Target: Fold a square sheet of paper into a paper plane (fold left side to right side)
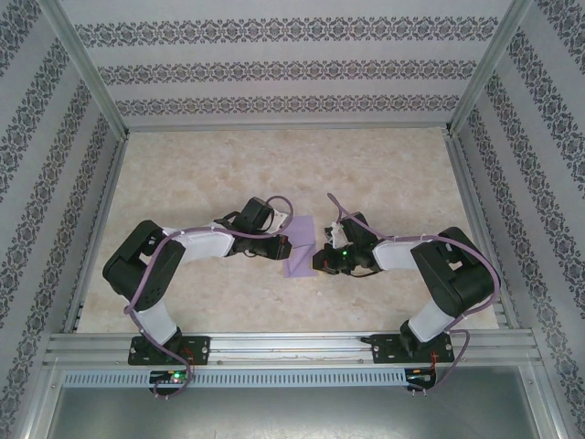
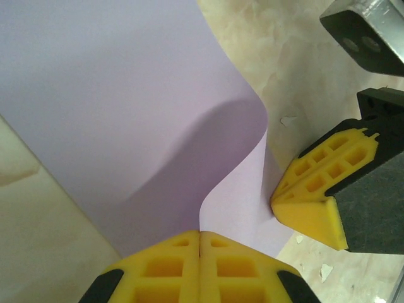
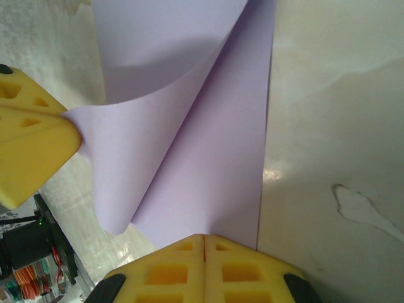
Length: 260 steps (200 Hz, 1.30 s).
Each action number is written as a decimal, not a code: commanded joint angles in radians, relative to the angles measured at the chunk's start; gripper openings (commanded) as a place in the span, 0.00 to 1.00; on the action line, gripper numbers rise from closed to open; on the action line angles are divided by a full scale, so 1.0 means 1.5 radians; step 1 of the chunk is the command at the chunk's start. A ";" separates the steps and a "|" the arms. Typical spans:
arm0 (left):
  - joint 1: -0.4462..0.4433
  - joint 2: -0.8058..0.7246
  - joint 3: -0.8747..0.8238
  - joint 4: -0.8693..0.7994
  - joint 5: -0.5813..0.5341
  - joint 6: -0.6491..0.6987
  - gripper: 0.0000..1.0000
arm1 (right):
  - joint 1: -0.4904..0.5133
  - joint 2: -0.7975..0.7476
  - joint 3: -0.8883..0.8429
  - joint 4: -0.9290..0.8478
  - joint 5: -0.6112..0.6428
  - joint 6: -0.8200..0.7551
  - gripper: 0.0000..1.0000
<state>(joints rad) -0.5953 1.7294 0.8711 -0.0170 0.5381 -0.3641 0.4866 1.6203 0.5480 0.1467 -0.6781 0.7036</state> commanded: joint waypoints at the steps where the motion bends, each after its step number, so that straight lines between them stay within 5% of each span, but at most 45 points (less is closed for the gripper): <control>1: 0.011 0.013 0.024 -0.029 -0.017 0.024 0.00 | 0.006 0.031 -0.004 -0.037 0.029 -0.019 0.00; 260: 0.018 0.042 0.047 -0.056 -0.058 0.050 0.00 | 0.006 0.043 -0.004 -0.037 0.032 -0.019 0.00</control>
<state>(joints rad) -0.5804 1.7741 0.9230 -0.0830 0.4622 -0.3134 0.4862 1.6260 0.5545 0.1390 -0.6823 0.7036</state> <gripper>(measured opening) 0.044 0.042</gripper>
